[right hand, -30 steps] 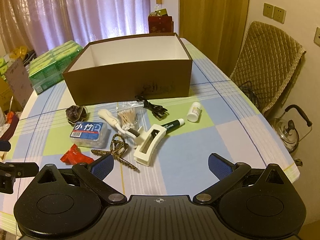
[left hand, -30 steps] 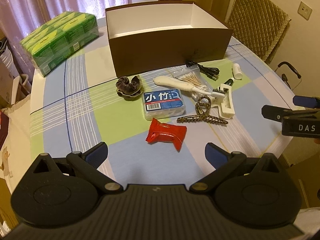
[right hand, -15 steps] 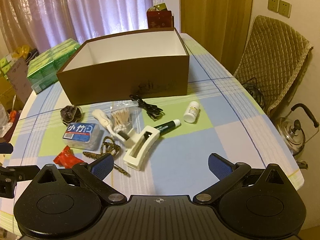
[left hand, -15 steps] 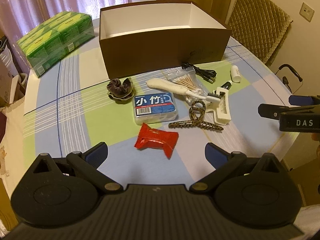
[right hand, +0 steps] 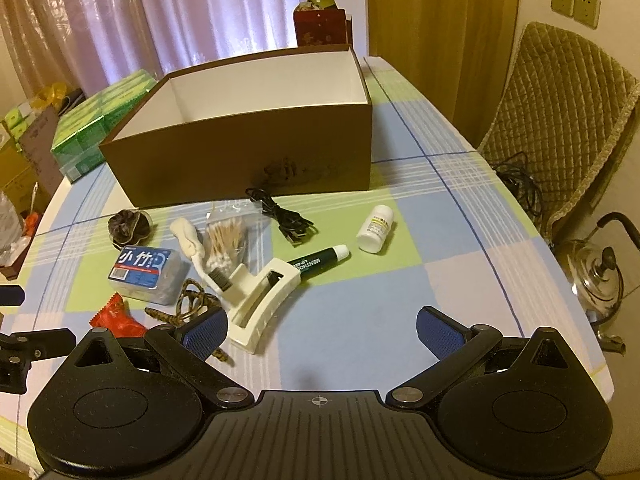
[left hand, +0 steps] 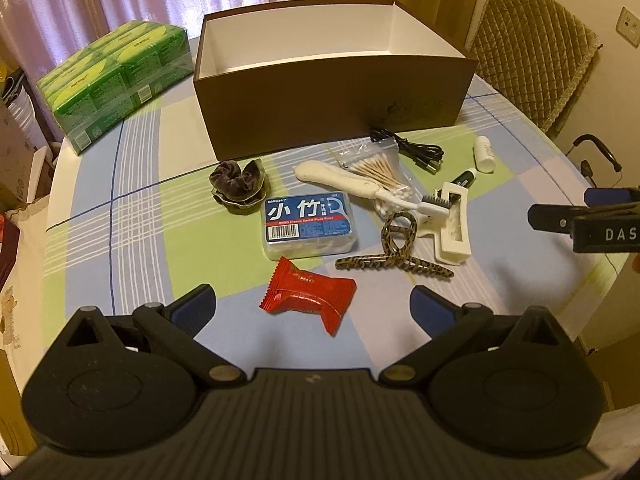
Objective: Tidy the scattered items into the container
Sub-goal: 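Move the left tool toward the red wrapped candy, then grasp the red wrapped candy with the left tool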
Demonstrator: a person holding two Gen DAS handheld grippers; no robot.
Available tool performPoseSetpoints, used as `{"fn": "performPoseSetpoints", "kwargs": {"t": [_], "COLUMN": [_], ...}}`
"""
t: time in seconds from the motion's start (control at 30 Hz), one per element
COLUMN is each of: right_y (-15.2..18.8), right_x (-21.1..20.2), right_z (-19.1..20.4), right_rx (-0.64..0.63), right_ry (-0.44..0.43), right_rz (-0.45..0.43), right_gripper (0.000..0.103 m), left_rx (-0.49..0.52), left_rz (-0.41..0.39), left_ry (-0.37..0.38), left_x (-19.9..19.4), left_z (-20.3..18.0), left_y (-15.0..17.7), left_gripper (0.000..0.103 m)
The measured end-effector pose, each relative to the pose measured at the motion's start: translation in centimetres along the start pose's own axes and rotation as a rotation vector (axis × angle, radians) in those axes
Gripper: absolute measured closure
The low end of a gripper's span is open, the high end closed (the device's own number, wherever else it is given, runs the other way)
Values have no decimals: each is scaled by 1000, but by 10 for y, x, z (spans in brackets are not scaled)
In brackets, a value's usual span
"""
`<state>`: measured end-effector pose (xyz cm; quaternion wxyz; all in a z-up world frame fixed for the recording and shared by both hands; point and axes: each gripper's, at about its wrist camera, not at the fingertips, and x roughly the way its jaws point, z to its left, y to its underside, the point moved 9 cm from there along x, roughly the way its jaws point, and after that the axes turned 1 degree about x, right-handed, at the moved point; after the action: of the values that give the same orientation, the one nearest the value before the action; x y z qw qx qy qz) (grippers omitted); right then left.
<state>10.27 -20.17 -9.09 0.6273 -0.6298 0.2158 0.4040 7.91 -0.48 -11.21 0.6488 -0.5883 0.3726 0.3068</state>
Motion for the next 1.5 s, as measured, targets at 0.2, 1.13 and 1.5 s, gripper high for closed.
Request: {"fn": "performPoseSetpoints", "kwargs": {"t": [0.2, 1.13, 1.5], "right_y": [-3, 4, 1], "right_x": [6, 51, 64], "right_z": [-8, -38, -47], "right_rx": [0, 19, 23], "right_ry": [-13, -35, -23], "right_rz": [12, 93, 116], "right_gripper": [0, 0, 0], "left_rx": [11, 94, 92], "left_rz": [-5, 47, 80], "left_ry": [-3, 14, 92], "left_x": [5, 65, 87], "left_z": [-3, 4, 2], "left_y": [-1, 17, 13], "left_gripper": [1, 3, 30]}}
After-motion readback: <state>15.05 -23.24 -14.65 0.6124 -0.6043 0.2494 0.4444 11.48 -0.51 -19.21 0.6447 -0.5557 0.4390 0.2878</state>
